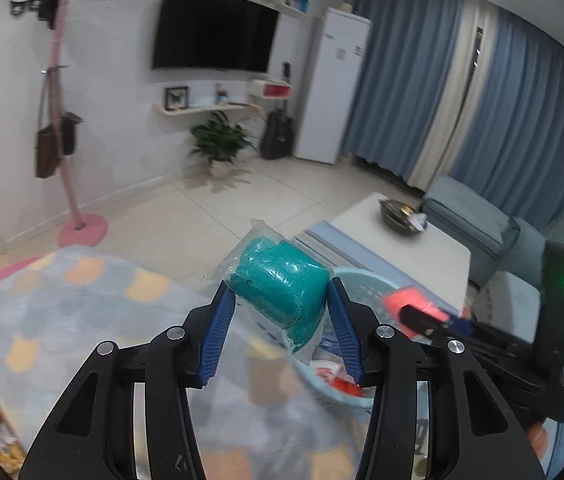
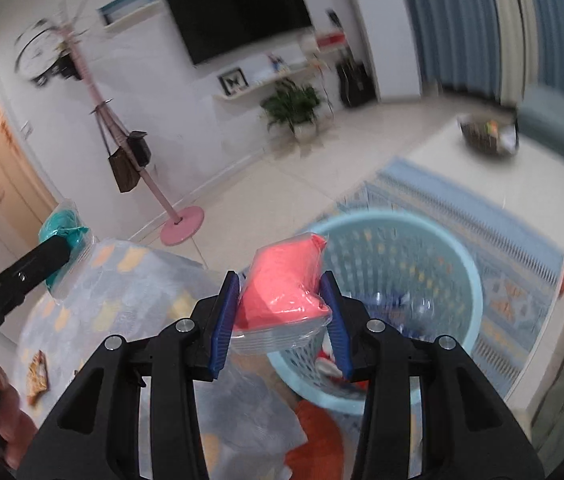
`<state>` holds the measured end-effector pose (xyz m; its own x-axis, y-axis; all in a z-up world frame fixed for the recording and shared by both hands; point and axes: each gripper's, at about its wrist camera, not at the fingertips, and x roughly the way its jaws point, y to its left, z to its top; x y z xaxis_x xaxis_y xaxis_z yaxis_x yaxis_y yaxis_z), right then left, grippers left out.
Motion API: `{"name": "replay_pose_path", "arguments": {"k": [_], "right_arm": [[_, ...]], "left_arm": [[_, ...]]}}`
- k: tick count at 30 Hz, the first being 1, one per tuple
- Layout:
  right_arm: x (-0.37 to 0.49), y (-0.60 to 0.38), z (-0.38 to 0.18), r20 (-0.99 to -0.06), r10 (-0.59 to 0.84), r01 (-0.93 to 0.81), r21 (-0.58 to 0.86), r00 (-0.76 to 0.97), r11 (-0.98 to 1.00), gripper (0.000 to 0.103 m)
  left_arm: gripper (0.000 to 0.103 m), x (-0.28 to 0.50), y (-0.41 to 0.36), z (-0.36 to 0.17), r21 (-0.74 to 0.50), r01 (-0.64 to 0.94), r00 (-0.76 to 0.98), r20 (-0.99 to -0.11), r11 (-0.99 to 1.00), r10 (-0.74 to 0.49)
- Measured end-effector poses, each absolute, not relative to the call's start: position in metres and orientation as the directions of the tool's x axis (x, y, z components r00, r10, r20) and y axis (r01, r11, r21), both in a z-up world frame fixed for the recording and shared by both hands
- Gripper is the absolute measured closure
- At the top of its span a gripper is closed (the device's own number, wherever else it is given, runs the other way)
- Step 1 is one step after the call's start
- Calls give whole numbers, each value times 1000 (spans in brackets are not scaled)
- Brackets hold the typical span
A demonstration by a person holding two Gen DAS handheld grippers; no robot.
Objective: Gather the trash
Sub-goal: 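Carry the teal and pink bags over the basket and open both grippers, then move both open grippers back to the table above the snack bag and cloth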
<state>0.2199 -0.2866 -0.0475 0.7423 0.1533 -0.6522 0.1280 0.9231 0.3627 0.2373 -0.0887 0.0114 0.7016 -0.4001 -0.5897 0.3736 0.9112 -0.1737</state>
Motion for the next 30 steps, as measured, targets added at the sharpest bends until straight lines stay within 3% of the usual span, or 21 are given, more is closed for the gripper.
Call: {"name": "replay_pose_path", "arguments": {"k": [7, 18, 19, 21, 30], "right_arm": [[239, -329, -101, -766, 133, 267, 373, 629, 889, 64], [252, -348, -130, -835, 76, 348, 308, 545, 885, 60], [252, -350, -132, -837, 79, 351, 310, 541, 883, 57], [250, -354, -135, -838, 73, 361, 310, 541, 880, 51], [236, -354, -127, -837, 84, 358, 320, 541, 877, 51]], "left_arm": [[57, 266, -143, -27, -197, 413, 610, -666, 889, -430], [55, 294, -179, -69, -244, 414, 502, -742, 877, -444], [54, 295, -181, -70, -250, 413, 498, -743, 876, -447], [39, 294, -184, -71, -260, 407, 491, -746, 876, -449], [30, 278, -173, -61, -314, 401, 490, -720, 860, -491]]}}
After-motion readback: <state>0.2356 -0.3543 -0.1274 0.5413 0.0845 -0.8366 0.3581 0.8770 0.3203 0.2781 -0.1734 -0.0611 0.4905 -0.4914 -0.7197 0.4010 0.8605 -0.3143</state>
